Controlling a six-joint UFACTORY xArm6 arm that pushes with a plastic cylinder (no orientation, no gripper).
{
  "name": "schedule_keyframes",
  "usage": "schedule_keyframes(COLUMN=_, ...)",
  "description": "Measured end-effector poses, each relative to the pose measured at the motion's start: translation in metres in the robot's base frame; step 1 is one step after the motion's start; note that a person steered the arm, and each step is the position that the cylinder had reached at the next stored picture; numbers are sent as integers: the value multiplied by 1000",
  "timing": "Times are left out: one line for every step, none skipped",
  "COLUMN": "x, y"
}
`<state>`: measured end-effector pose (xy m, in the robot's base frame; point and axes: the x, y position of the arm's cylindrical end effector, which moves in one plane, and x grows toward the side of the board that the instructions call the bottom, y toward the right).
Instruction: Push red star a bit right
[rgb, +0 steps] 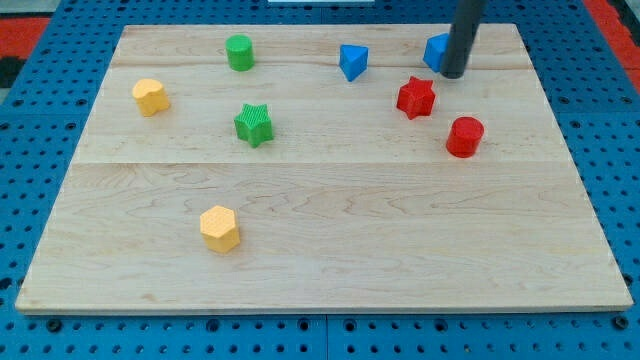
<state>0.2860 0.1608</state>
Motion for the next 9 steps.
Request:
schedule_keyframes(x=5, y=-39)
schedule_keyframes(x=7, y=-50)
schedule_keyframes(x=4, y=-103)
schedule_keyframes(x=22, y=-123)
schedule_keyframes(x=45, y=-95)
schedule_keyframes(x=48, y=-88)
schedule_keyframes(x=55, y=-74)
schedule_keyframes(x=64, y=-67)
schedule_keyframes(x=72, y=-66)
